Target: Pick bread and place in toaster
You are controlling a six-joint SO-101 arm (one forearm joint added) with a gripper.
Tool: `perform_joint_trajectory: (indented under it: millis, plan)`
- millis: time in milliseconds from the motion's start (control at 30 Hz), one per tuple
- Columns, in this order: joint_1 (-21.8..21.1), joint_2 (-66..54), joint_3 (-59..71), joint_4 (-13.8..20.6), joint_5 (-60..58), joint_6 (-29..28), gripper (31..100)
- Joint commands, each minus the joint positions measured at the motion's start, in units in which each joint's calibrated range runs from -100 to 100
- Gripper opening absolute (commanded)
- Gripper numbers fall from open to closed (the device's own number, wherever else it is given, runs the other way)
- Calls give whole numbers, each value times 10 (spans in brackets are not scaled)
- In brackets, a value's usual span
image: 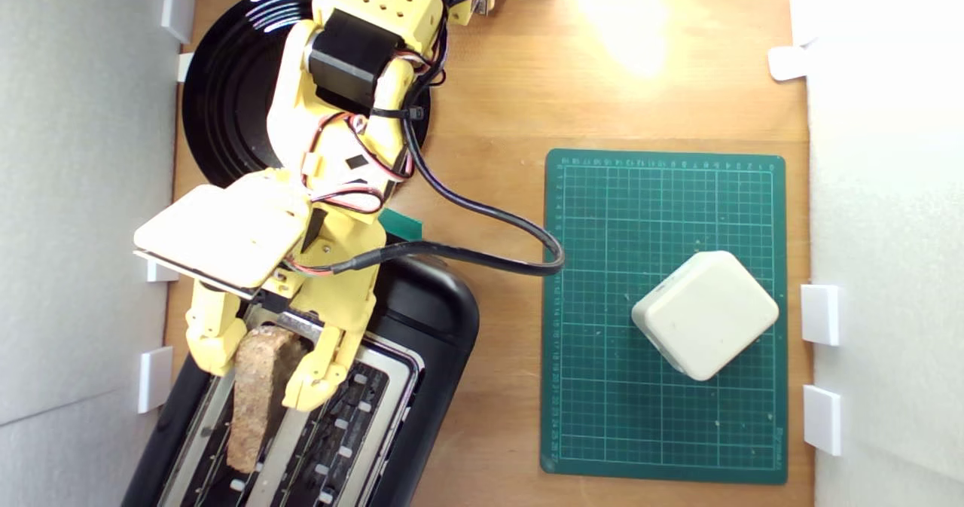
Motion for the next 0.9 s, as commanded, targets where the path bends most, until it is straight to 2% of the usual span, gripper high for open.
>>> perform_joint_trajectory:
  millis: [0,100,167,300,400,700,767,867]
  plan:
    - [-4,-87,-24,0,-11,10,795]
    - [0,-151,-22,2,-11,59,794]
    - [11,-189,-22,-5,-12,72,794]
    - [14,-273,-20,-35,-12,68,794]
    - [5,-329,-8,-51,-10,21,794]
    - [-177,-405,3,30,4,-229,794]
    - [-210,-413,11,50,19,-262,794]
    - [-253,-431,65,52,32,-289,794]
